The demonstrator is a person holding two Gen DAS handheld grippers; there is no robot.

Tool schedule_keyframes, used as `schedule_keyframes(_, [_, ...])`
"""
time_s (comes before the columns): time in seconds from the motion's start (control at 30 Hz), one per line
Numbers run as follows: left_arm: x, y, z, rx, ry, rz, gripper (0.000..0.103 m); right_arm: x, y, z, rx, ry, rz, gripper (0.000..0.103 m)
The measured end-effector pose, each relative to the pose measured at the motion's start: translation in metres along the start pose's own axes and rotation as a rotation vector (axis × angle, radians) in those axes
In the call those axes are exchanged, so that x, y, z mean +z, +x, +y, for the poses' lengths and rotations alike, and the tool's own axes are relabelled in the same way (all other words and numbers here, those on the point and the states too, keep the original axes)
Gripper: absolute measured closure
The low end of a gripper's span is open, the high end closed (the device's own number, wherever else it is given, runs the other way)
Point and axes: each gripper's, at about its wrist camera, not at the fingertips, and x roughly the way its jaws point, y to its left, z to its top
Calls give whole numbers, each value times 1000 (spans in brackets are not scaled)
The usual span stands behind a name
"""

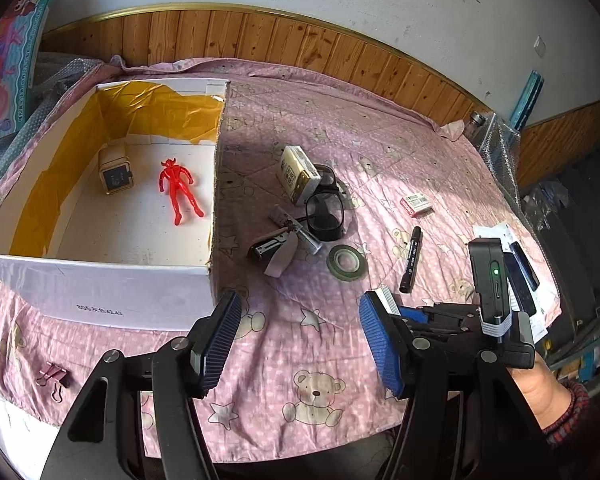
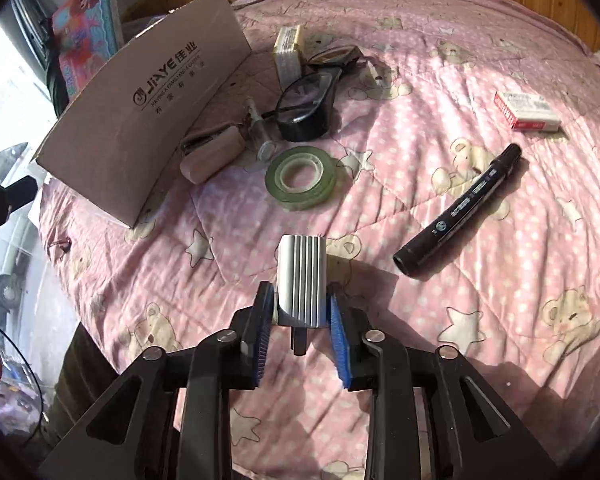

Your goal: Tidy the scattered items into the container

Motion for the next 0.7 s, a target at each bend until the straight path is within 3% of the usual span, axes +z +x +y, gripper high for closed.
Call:
schedule_keyframes(0.13, [-3, 3, -2, -15, 9, 13, 40, 29, -28, 23, 10, -139, -107, 57])
schedule_keyframes(0.27, [-2, -3, 6, -9, -8, -1, 40, 62, 0, 77, 48, -439, -81, 52])
schedule_keyframes(0.4, [-2, -13, 16, 6, -28, -21, 40, 68, 56, 118, -31, -774, 7, 52])
schedule_keyframes(0.5, [-3, -20, 24, 9, -53, -37, 40, 61, 89, 131, -159, -994, -17, 47])
schedule_keyframes(0.57, [-4, -21, 29, 7, -73, -38, 40, 74, 91, 130, -125, -960, -4, 50])
schedule_keyframes(0.6, [-4, -20, 31, 7, -80, -37, 40, 84, 87, 125, -78, -898, 9, 61])
schedule_keyframes(0.7, [-3, -20, 37, 10, -94, -39, 40, 109, 71, 104, 36, -657, 22, 71])
